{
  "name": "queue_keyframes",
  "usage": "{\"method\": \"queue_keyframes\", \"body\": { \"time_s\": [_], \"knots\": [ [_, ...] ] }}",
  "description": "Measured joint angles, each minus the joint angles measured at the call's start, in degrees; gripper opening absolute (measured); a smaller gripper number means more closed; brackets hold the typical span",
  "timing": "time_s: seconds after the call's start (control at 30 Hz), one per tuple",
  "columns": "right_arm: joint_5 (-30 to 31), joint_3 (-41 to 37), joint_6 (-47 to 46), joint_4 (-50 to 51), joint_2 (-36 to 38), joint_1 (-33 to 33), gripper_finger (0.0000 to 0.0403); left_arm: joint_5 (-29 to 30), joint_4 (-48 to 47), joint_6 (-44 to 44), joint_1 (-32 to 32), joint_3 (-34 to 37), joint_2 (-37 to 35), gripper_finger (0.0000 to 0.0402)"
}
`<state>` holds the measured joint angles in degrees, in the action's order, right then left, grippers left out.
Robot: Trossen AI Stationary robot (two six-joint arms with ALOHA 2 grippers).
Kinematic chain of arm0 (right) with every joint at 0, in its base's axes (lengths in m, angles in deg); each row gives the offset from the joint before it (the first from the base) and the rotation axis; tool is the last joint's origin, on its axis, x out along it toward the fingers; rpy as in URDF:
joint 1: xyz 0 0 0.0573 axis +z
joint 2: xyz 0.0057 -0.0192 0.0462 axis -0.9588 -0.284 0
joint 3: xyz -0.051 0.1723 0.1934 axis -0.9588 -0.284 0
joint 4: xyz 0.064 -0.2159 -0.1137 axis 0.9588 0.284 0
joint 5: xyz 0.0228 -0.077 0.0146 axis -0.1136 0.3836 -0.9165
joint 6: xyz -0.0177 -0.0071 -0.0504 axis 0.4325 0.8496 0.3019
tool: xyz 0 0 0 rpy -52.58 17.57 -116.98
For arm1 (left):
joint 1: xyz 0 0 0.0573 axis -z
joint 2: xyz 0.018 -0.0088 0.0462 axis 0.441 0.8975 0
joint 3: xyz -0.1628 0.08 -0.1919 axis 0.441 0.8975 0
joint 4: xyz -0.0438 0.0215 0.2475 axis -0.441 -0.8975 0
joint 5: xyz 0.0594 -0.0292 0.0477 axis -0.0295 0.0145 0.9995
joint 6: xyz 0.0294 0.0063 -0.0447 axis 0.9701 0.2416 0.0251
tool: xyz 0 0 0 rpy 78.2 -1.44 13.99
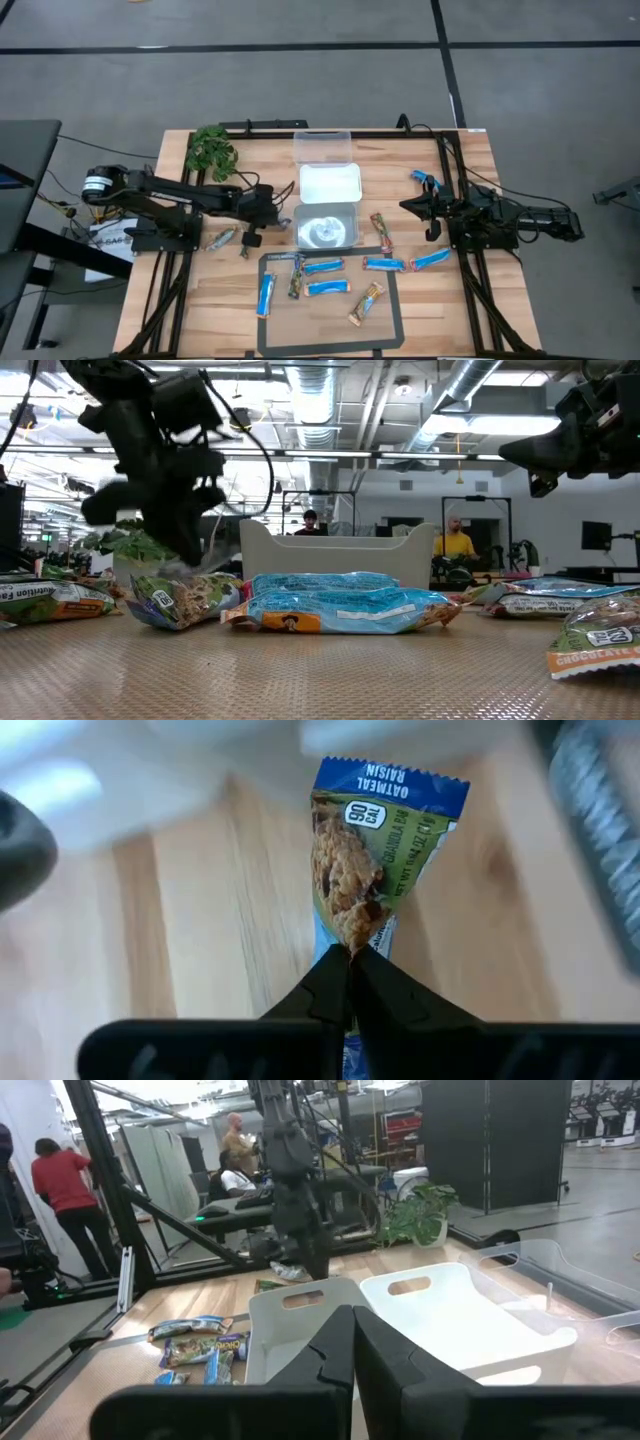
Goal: Pick and place Granola Bars by type
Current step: Put the blue granola bar into the white bin
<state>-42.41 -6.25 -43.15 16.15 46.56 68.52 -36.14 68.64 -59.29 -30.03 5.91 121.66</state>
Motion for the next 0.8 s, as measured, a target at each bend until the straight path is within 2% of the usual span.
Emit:
{"method": "queue_keyframes", "body": {
  "time_s": [0.37, 0.6, 0.8],
  "knots": [
    [0.0, 0.0, 0.0, 0.0, 0.0, 0.0, 0.0, -8.2, 9.9, -5.0, 0.0, 0.0, -11.6, 0.0009],
    [0.0, 0.0, 0.0, 0.0, 0.0, 0.0, 0.0, -8.2, 22.4, -6.4, 0.0, 0.0, -16.6, 0.0009],
    [0.0, 0.0, 0.0, 0.0, 0.0, 0.0, 0.0, -6.6, 29.1, -4.4, -0.2, 0.0, -17.3, 0.0009]
  ]
}}
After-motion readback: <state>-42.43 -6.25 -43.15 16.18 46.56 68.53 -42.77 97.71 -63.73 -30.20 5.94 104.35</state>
